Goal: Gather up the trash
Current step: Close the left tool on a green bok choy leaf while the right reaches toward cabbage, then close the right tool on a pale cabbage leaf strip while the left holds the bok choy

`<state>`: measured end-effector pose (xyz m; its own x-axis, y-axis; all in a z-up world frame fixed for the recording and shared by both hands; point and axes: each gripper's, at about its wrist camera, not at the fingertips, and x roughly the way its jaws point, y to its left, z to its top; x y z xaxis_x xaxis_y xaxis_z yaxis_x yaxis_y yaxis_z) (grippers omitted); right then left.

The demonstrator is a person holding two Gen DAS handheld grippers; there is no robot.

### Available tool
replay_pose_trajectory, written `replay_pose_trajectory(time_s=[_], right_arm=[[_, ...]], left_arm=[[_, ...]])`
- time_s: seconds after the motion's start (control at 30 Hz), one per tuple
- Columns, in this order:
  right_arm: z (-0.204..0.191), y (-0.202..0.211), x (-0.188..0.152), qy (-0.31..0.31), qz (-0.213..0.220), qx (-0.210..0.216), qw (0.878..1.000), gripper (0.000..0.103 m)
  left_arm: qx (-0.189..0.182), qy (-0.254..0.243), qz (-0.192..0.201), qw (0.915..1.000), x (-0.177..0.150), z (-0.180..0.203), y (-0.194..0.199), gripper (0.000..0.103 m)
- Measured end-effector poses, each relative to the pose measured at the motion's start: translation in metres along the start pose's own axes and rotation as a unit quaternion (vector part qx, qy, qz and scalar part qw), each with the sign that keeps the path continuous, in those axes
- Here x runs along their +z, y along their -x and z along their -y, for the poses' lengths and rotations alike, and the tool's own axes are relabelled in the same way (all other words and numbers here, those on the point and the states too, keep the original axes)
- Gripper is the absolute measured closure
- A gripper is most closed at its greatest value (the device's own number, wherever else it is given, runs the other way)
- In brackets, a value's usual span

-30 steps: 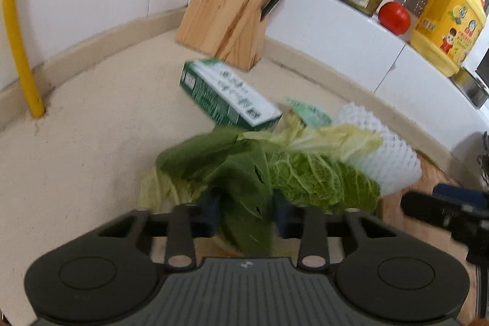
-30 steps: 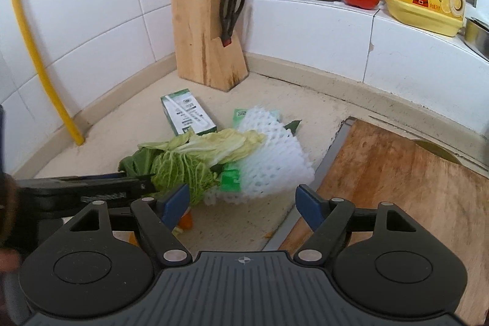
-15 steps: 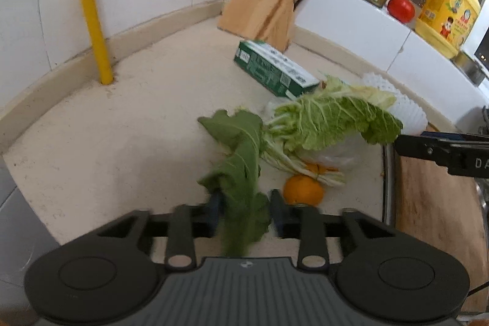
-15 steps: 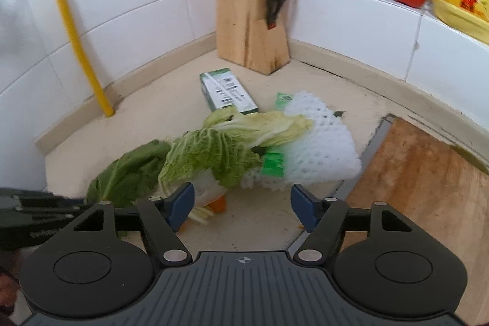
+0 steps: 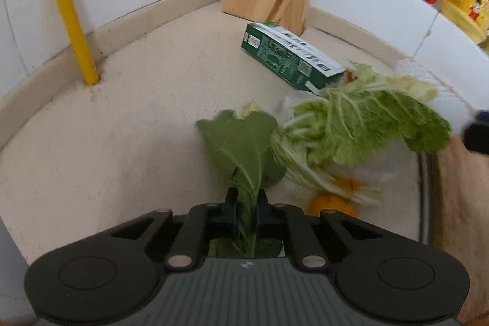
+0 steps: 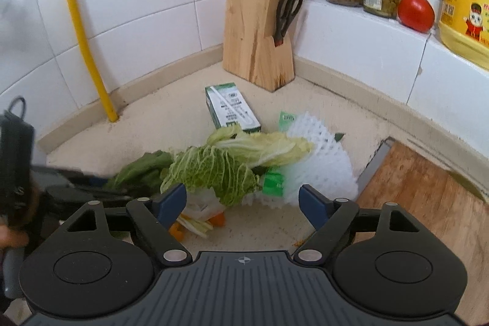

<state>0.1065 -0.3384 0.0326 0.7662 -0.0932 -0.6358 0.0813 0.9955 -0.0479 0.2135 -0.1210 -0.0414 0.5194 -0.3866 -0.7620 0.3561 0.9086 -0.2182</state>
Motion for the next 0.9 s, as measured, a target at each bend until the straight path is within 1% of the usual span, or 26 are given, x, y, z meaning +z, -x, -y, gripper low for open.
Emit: replay_pose_trajectory(time_s=[0.17,0.2,0.23,0.27,0.3,0.33,0.4,0.43,0.47,0.5,0.53,0.57,0.6,0.63,0.7,0.83,0.87,0.9], right_arm=[[-0.005,-0.005,0.010,0.038,0.001,0.005,0.999,0.014],[-0.007,-0.008,0.012,0.045,0.001,0.007,0.999,0.013],[-0.009,-0.013,0.014,0.053,0.000,0.012,0.999,0.013],[-0.012,-0.018,0.017,0.059,-0.003,0.017,0.998,0.013],[-0.014,-0.025,0.020,0.063,-0.009,0.023,0.998,0.012],[-0.017,-0.033,0.022,0.066,-0.014,0.030,0.997,0.011],[-0.022,-0.046,0.026,0.076,-0.021,0.038,0.996,0.010],[-0.025,-0.054,0.027,0.081,-0.027,0.032,0.996,0.012],[-0.028,-0.061,0.027,0.087,-0.035,0.027,0.995,0.026],[-0.030,-0.066,0.026,0.092,-0.047,0.024,0.994,0.039],[-0.031,-0.071,0.024,0.092,-0.067,0.024,0.993,0.068],[-0.032,-0.072,0.020,0.088,-0.086,0.028,0.992,0.076],[-0.033,-0.067,0.015,0.089,-0.094,0.040,0.991,0.078],[-0.035,-0.060,0.010,0.095,-0.097,0.049,0.989,0.083],[-0.040,-0.039,-0.004,0.100,-0.109,0.081,0.986,0.085],[-0.045,-0.004,-0.021,0.095,-0.121,0.129,0.980,0.086],[-0.045,0.000,-0.023,0.092,-0.126,0.143,0.977,0.081],[-0.045,0.002,-0.024,0.095,-0.132,0.154,0.975,0.075]], left_arm=[[-0.022,0.010,0.037,0.9990,-0.006,-0.010,0.039,0.099],[-0.022,0.009,0.039,0.9990,-0.006,-0.010,0.042,0.098],[-0.015,0.007,0.045,0.9989,-0.006,-0.011,0.044,0.095],[-0.006,0.007,0.049,0.9987,-0.006,-0.012,0.044,0.092],[0.001,0.010,0.046,0.9989,-0.005,-0.013,0.041,0.085],[0.006,0.016,0.040,0.9990,-0.005,-0.013,0.037,0.081],[0.005,0.025,0.032,0.9992,-0.005,-0.014,0.025,0.081],[0.008,0.026,0.030,0.9992,-0.006,-0.015,0.020,0.081],[0.012,0.026,0.022,0.9993,-0.008,-0.014,0.015,0.082],[0.011,0.029,0.013,0.9994,-0.010,-0.015,0.011,0.089],[0.004,0.031,0.009,0.9995,-0.012,-0.015,0.009,0.091],[-0.003,0.030,0.010,0.9995,-0.014,-0.016,0.010,0.091],[-0.010,0.027,0.009,0.9996,-0.016,-0.016,0.012,0.092],[-0.014,0.023,0.010,0.9996,-0.017,-0.016,0.014,0.092],[-0.023,0.014,0.014,0.9995,-0.022,-0.016,0.021,0.092],[-0.033,0.006,0.021,0.9992,-0.026,-0.020,0.030,0.091],[-0.031,0.001,0.019,0.9993,-0.027,-0.021,0.030,0.090],[-0.024,-0.001,0.016,0.9996,-0.027,-0.022,0.030,0.086]])
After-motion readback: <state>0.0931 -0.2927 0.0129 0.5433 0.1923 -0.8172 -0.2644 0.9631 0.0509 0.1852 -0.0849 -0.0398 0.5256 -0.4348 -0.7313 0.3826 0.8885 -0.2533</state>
